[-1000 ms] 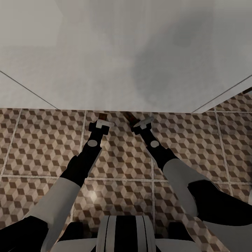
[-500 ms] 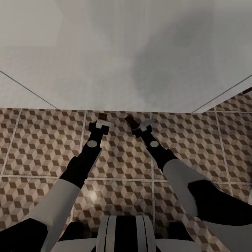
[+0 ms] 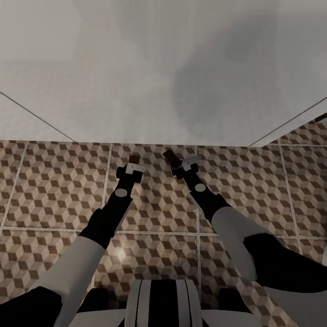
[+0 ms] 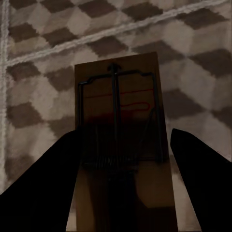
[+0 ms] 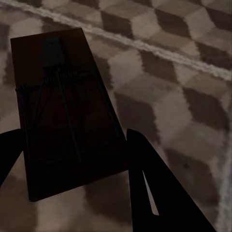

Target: Take the four mousetraps from the cabinet in the bathroom and place them on the bathroom floor. Make sure all four end up on the same floor surface, and ensure that at least two of them are either under or directly next to the same bathroom sink.

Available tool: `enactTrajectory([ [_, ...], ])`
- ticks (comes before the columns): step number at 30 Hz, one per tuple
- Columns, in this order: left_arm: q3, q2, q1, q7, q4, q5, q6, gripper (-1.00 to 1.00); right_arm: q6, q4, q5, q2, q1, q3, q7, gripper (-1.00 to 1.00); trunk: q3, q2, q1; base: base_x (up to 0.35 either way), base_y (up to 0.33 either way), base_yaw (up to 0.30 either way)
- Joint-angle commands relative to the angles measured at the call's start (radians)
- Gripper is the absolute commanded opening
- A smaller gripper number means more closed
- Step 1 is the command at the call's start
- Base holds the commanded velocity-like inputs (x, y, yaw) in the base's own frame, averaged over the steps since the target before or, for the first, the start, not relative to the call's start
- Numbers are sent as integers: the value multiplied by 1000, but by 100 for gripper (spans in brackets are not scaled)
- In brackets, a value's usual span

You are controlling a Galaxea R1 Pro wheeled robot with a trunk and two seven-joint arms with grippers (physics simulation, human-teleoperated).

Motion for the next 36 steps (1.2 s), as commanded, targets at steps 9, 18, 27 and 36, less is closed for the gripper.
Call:
enactTrajectory([
  [9,-1,0,1,6,43,-11,-37,-100,-19,1,4,0,-1,3,0,-100,0,0,0,0,0,0],
  [18,2,0,1,9,63,-11,-69,-100,-62,2,4,0,-1,5,6,-100,0,0,0,0,0,0],
  [27,7,-10,2,9,106,-11,-70,-100,-126,28,4,0,-1,5,7,-100,0,0,0,0,0,0],
  [36,8,-27,1,9,158,-11,-71,-100,-165,37,6,0,20,5,6,-100,0,0,0,0,0,0],
])
